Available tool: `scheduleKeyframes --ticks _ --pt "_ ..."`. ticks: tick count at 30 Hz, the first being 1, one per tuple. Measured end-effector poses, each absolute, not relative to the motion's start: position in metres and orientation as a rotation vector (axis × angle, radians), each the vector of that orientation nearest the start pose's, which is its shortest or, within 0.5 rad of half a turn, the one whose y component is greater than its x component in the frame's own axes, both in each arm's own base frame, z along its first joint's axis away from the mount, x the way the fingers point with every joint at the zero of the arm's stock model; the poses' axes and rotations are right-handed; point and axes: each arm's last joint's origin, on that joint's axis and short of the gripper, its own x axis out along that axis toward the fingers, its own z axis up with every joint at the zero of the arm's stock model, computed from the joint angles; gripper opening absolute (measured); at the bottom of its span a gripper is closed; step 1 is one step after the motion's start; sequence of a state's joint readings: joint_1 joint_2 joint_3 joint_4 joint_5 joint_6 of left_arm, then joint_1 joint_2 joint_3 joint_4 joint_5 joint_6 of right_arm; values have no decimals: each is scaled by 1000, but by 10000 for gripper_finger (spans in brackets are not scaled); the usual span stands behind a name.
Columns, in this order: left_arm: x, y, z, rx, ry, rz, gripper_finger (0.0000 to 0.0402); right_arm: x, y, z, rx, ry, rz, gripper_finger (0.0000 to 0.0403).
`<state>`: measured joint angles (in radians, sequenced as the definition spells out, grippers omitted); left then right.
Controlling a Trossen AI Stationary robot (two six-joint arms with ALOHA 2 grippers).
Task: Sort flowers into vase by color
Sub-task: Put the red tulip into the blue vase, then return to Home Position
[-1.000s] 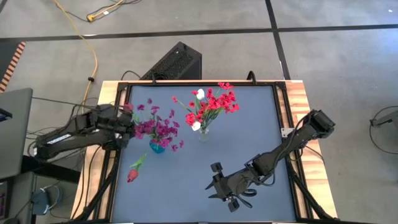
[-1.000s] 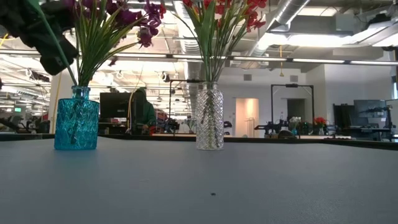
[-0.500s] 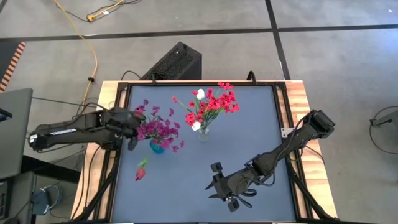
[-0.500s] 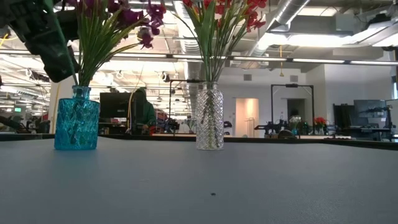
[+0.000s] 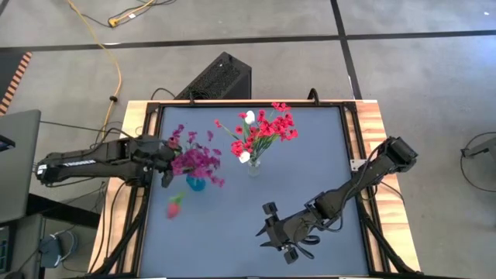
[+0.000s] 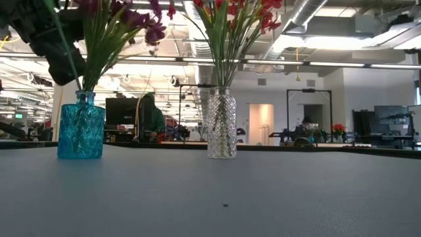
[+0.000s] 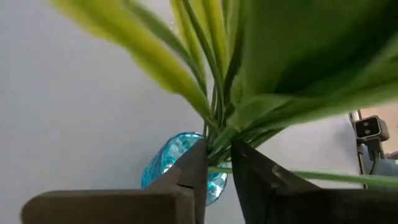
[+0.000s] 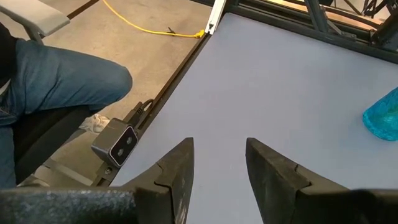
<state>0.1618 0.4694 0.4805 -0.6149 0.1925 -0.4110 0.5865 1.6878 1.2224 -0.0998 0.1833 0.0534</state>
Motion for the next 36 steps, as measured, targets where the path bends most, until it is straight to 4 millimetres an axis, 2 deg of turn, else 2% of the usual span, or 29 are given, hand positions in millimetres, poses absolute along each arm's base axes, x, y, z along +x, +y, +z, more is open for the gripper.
scheduleKeyframes --ticks 7,11,24,28,31,36 --pt "105 11 231 -549 625 96 108 318 205 258 -161 537 377 170" --pt "99 10 241 -567 663 118 127 318 205 258 -161 537 378 170" --pt "63 7 295 -584 743 245 132 317 206 258 -146 539 379 170" --pt "54 8 302 -592 693 308 130 315 207 257 -178 545 388 170" --pt "50 9 296 -565 671 366 123 310 199 258 -216 543 389 170" --pt "46 10 287 -543 617 408 106 302 170 256 -193 543 331 170"
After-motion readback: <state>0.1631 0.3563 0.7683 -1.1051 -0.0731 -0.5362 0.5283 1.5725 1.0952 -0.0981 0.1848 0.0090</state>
